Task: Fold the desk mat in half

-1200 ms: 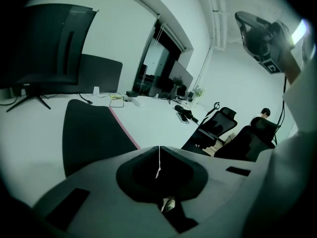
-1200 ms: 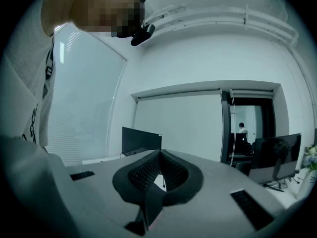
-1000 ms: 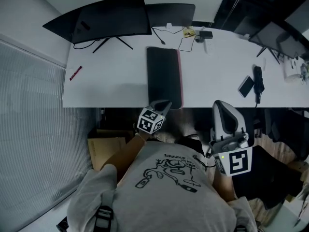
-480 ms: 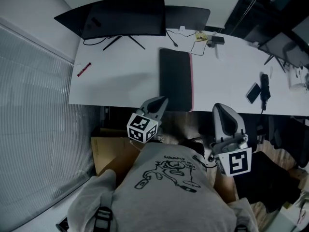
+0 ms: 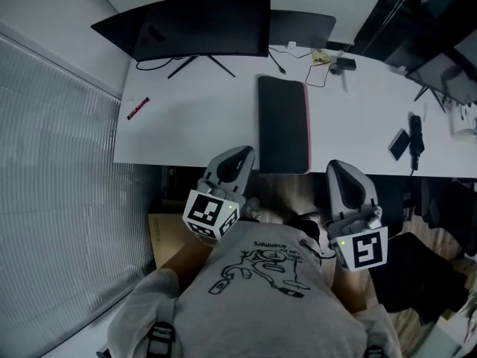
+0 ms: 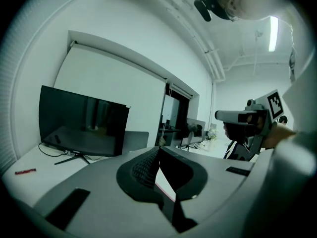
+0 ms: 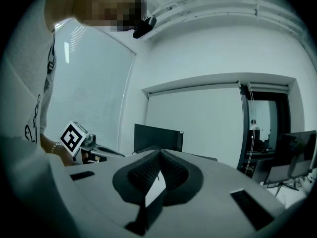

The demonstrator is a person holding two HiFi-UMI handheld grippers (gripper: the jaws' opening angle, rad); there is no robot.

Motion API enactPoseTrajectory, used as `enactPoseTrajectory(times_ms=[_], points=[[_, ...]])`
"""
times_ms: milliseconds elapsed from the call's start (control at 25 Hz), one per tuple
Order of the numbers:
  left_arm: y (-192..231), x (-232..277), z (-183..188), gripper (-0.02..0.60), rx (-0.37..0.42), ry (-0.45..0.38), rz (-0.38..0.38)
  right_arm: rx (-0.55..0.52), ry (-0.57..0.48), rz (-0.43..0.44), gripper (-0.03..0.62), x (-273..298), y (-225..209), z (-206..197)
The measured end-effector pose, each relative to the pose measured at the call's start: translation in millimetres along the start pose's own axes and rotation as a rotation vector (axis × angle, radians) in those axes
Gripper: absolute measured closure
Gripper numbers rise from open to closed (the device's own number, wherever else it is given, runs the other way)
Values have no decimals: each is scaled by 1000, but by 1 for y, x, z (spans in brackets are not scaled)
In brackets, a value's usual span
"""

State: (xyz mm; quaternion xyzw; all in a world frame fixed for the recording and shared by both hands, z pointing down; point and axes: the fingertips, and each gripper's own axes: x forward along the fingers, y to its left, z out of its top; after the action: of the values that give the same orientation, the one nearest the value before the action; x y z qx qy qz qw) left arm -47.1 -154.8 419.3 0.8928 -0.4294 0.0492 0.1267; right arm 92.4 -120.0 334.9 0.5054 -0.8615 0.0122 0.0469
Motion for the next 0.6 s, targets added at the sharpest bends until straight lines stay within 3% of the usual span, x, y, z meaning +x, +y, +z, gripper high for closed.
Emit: enactPoseTrajectory(times_ms=[600], points=[[20,-52,59,561,94,-99,18,-10,18,-9,585,19,41,4]])
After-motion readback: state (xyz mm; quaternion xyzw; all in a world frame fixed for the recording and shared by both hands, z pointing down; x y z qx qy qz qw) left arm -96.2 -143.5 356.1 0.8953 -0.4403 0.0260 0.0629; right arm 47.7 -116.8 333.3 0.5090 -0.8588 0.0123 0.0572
